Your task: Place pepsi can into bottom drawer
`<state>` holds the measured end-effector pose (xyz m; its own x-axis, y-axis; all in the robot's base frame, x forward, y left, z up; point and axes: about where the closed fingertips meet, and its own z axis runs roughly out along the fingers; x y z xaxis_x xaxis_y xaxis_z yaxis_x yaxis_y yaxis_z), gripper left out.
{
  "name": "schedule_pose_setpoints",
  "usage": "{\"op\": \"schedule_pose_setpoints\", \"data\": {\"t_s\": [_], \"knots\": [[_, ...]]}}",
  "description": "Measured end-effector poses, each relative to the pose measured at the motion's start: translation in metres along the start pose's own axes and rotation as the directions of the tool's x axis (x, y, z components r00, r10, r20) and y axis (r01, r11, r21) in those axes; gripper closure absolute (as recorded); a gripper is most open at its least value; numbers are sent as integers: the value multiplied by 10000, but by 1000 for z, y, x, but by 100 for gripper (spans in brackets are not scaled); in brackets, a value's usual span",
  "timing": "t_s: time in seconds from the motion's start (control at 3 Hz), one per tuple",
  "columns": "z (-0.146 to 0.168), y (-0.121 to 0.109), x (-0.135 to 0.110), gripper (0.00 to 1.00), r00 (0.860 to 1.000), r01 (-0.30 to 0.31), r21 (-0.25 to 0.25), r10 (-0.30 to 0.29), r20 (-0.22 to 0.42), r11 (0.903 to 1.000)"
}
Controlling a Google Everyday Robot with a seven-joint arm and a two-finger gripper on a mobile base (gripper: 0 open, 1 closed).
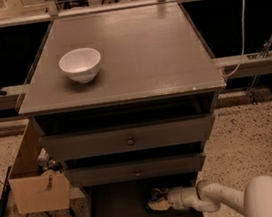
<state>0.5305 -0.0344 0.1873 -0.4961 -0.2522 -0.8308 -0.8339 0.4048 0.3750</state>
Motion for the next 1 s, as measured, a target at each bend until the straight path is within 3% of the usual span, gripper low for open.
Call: {"op": "schedule_pose_setpoints", "data": {"t_s": [1.0], "knots": [[0,1,0,5,10000,-4,-10,4,-2,10000]]}}
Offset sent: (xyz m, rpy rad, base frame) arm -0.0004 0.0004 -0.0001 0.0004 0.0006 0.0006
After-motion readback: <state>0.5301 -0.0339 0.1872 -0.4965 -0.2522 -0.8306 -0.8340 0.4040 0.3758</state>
